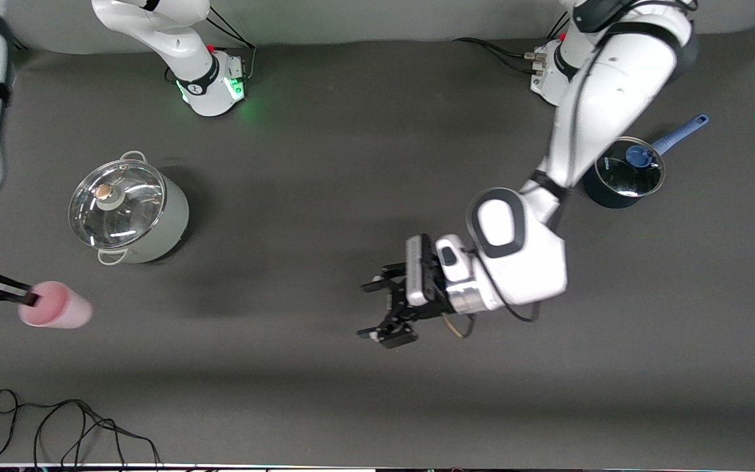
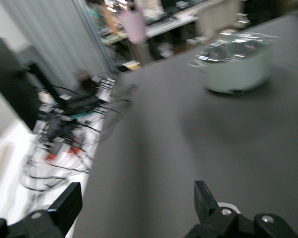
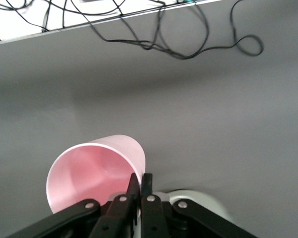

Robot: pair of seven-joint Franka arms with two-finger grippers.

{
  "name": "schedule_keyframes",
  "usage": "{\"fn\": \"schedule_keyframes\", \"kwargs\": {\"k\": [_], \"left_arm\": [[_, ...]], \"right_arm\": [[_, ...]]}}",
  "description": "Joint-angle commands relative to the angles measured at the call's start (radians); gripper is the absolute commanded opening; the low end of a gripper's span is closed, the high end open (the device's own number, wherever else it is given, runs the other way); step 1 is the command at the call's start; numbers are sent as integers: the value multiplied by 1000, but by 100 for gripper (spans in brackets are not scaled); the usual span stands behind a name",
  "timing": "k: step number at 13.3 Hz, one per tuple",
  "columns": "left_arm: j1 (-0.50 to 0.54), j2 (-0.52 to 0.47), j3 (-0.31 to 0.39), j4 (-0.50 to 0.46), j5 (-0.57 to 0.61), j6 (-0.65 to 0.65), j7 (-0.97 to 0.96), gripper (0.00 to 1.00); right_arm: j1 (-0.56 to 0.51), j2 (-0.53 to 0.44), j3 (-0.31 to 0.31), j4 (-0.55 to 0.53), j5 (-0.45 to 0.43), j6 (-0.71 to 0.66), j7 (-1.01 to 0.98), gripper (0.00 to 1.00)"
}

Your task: Transfer pink cup from left to right arm

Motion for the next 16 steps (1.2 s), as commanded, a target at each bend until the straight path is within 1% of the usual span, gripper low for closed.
{"fn": "schedule_keyframes", "kwargs": {"k": [1,3,5,7,8,9,10,12,14,16], "left_arm": [[88,-127,4,-48,211,-246,-260,100],[129,-192,7,-53,238,-428,-341,100],[180,-219,7,-50,261,-593,-452,100],[203,-265,5,-50,319,-678,-553,100],[205,-290,7,-48,333,-733,-634,100],[218,-325,7,-47,355,-802,-761,100],[225,-350,7,-39,393,-853,-890,100],[225,-391,7,-15,486,-948,-1063,100],[226,-437,10,-13,563,-997,-1244,100],[234,-450,10,-1,624,-1013,-1520,100]], "right_arm": [[-70,-31,7,-5,33,-52,-201,0],[-64,-11,13,-11,33,-49,-197,0],[-64,29,19,-13,33,-39,-209,0],[-64,84,23,-13,74,-5,-214,0],[-62,119,24,-16,91,25,-219,0],[-54,155,29,-19,93,64,-234,0],[-45,195,29,-19,93,110,-243,0],[-36,267,29,-19,93,171,-243,0],[-33,336,33,-20,91,245,-258,0],[-33,368,33,-20,91,273,-313,0]]}}
